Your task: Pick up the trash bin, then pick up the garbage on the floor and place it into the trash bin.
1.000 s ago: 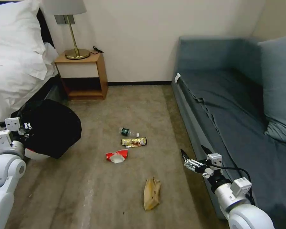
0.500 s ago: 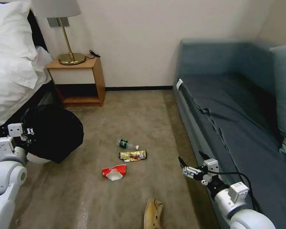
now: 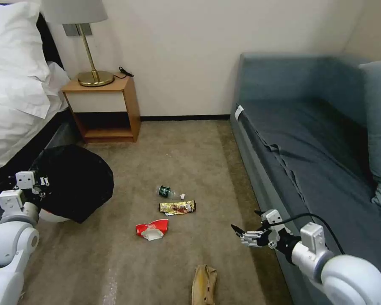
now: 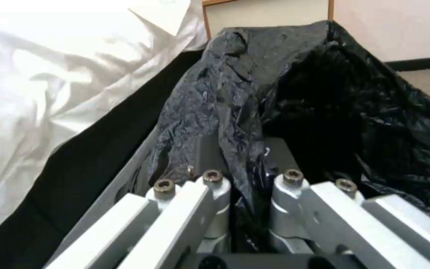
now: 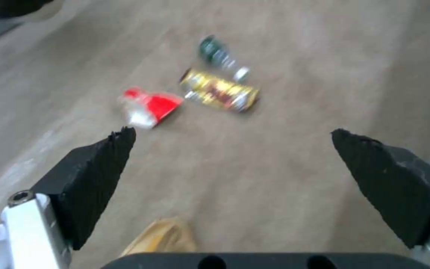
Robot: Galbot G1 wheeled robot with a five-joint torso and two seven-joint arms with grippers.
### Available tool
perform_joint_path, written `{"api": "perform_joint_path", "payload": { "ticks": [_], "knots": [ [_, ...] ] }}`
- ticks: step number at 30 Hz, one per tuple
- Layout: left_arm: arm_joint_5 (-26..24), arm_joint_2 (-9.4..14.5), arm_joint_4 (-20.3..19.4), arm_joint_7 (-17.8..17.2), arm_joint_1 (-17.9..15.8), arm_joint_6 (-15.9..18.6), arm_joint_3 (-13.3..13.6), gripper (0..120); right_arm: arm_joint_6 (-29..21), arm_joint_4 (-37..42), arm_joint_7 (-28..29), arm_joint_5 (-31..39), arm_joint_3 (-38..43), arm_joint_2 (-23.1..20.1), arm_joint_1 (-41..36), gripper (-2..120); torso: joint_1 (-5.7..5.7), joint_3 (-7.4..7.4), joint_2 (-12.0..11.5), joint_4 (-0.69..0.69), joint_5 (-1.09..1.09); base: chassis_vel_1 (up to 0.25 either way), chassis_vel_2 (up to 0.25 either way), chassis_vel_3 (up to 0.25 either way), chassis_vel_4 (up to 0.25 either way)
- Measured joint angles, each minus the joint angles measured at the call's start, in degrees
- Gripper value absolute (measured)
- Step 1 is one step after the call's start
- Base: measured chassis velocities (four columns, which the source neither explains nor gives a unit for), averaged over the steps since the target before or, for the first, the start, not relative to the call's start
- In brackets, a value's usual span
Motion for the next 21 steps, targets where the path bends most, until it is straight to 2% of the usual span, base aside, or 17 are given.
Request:
{"api": "perform_joint_path", "payload": {
  "ticks": [1, 2, 3, 4, 6, 7, 9, 10, 12, 13, 15, 21],
  "knots": [
    [0.8, 0.1, 0.2, 0.5, -0.1, -0.1, 0.1, 5, -0.4, -1.3, 0.1, 1.9, -3.3, -1.3, 3.1, 100, 0.0, 0.0, 0.0, 0.02, 0.0, 0.0, 0.0, 0.0, 0.0],
    [0.8, 0.1, 0.2, 0.5, -0.1, -0.1, 0.1, 5, -0.4, -1.3, 0.1, 1.9, -3.3, -1.3, 3.1, 100, 0.0, 0.0, 0.0, 0.02, 0.0, 0.0, 0.0, 0.0, 0.0],
    [1.6, 0.1, 0.2, 1.0, -0.2, -0.1, 0.2, 5, -0.6, -3.5, 0.2, 4.1, -8.7, -2.9, 8.0, 100, 0.0, 0.0, 0.0, 0.01, 0.0, 0.0, 0.0, 0.0, 0.0],
    [1.6, 0.1, 0.2, 1.0, -0.2, -0.1, 0.2, 5, -0.6, -3.5, 0.2, 4.1, -8.7, -2.9, 8.0, 100, 0.0, 0.0, 0.0, 0.01, 0.0, 0.0, 0.0, 0.0, 0.0],
    [2.3, -0.1, -0.8, 1.1, -0.1, -0.1, 0.1, 5, -0.6, -7.3, 1.0, 7.3, -18.6, -3.5, 17.9, 100, 0.0, 0.0, 0.0, 0.0, 0.01, 0.0, 0.0, 0.0, 0.0],
    [2.3, -0.1, -0.8, 1.1, -0.1, -0.1, 0.1, 5, -0.6, -7.3, 1.0, 7.3, -18.6, -3.5, 17.9, 100, 0.0, 0.0, 0.0, 0.0, 0.01, 0.0, 0.0, 0.0, 0.0],
    [2.6, -0.6, -2.3, 1.4, 0.9, 0.2, -0.4, 5, -1.2, -11.0, 1.9, 10.4, -27.3, -1.7, 26.0, 100, 0.0, 0.01, 0.0, 0.01, 0.0, 0.0, 0.0, 0.0, 0.0],
    [2.6, -0.6, -2.3, 1.4, 0.9, 0.2, -0.4, 5, -1.2, -11.0, 1.9, 10.4, -27.3, -1.7, 26.0, 100, 0.0, 0.01, 0.0, 0.01, 0.0, 0.0, 0.0, 0.0, 0.0],
    [2.4, -0.6, -3.5, 1.8, 2.7, 0.5, -1.2, 5, -1.6, -14.9, 2.7, 12.4, -34.8, 1.1, 31.9, 100, 0.0, 0.01, 0.0, 0.02, 0.01, 0.0, 0.0, 0.0, 0.0],
    [2.4, -0.6, -3.5, 1.8, 2.7, 0.5, -1.2, 5, -1.6, -14.9, 2.7, 12.4, -34.8, 1.1, 31.9, 100, 0.0, 0.01, 0.0, 0.02, 0.01, 0.0, 0.0, 0.0, 0.0],
    [2.3, -0.5, -3.7, 3.1, 5.0, 0.0, -2.4, 5, -2.0, -18.0, 3.0, 13.5, -39.8, 3.6, 36.1, 100, 0.0, 0.01, 0.0, 0.02, -0.01, 0.0, 0.0, 0.0, 0.0],
    [2.4, -0.9, -2.8, 4.7, 7.0, -2.0, -4.5, 5, -2.8, -22.3, 3.1, 13.7, -47.2, 7.2, 42.8, 100, 0.0, 0.01, 0.0, 0.01, -0.02, 0.0, 0.0, 0.0, 0.0]
  ]
}}
